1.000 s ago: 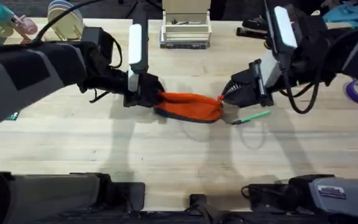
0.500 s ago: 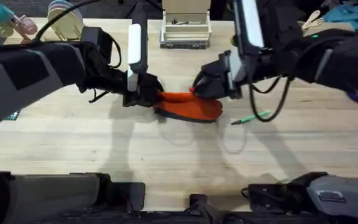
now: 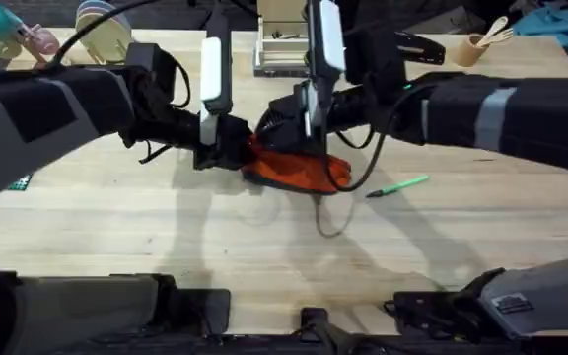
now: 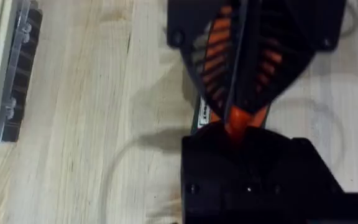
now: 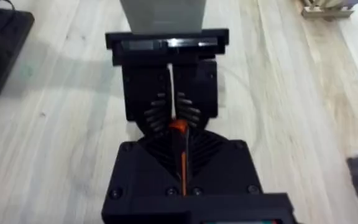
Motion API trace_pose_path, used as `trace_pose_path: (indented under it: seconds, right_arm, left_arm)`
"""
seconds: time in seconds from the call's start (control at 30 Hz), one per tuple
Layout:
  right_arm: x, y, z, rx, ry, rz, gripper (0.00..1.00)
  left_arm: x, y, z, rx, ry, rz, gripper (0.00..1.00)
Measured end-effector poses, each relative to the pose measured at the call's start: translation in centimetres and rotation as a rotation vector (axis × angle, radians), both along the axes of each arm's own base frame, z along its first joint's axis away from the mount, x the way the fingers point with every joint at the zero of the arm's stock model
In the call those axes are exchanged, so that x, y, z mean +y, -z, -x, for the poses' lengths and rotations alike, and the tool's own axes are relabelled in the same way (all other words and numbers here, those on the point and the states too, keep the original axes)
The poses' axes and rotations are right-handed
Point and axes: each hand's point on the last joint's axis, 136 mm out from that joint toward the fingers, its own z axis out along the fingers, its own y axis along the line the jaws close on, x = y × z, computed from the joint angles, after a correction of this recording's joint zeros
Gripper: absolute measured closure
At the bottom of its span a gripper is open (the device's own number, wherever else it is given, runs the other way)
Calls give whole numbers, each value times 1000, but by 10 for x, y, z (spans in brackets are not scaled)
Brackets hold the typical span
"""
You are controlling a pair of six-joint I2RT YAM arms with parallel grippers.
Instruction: Unzip the bag, pick up the pens from the table one at a time and place them inside, then zip the bag closed.
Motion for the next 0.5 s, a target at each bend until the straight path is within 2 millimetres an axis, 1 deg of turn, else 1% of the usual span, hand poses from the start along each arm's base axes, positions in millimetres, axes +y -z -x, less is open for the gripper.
trace_pose_path:
  seconds: [0.1,0.33,0.37,0.4,0.5]
  right_arm:
    - [6,0,3,21,1,-9,969]
    - [4,-1,0,49,21,-12,970]
    - [3,-1,0,58,28,-13,928]
    - [2,-2,-2,55,29,-17,766]
    - [-4,-13,-6,35,41,-35,350]
  left_arm:
    - [0,0,0,2,0,0,959]
    - [0,0,0,3,0,0,958]
    - [0,0,0,2,0,1,958]
    - [0,0,0,3,0,1,958]
    - [0,0,0,2,0,1,958]
